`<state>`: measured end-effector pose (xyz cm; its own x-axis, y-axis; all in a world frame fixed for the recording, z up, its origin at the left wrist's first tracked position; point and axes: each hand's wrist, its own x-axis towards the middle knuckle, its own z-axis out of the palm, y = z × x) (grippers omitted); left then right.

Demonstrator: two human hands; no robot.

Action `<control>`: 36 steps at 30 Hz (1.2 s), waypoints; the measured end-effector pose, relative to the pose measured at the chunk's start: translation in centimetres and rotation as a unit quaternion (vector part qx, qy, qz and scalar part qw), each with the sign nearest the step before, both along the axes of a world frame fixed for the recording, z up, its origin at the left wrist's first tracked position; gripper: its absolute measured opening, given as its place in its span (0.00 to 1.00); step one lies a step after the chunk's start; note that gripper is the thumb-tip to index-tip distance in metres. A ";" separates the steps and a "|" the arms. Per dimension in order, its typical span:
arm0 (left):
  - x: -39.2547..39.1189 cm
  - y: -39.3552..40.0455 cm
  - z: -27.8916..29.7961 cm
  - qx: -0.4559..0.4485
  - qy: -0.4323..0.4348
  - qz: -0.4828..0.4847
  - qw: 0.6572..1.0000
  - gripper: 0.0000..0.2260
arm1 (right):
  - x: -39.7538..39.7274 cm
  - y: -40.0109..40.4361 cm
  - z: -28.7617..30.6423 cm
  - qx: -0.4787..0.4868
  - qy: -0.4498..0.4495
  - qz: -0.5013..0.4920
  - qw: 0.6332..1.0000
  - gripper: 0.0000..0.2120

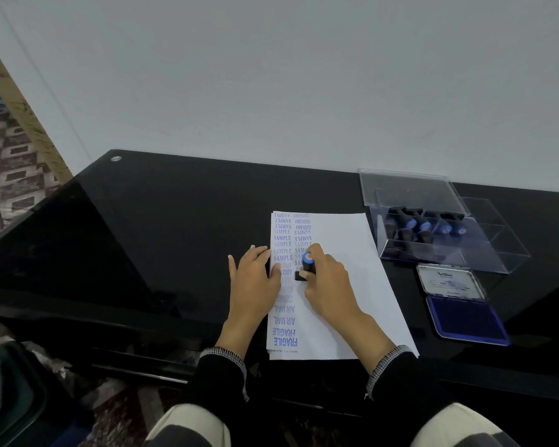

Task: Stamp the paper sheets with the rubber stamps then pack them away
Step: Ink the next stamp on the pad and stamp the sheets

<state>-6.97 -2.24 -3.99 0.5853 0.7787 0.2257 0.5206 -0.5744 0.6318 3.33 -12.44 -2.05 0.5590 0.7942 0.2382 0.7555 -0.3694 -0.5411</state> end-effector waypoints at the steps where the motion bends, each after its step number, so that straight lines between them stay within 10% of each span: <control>1: 0.0 0.0 0.0 0.000 0.000 0.000 1.000 0.17 | -0.2 -0.1 -0.1 0.005 -0.005 -0.004 1.000 0.12; 26: 0.1 0.0 0.1 0.009 0.010 0.009 1.000 0.17 | 1.4 -0.1 0.4 0.025 0.129 0.024 0.991 0.10; 36: 0.2 0.2 -0.1 0.024 0.020 0.014 0.999 0.15 | 5.2 -2.7 1.6 0.243 0.494 -0.118 0.826 0.06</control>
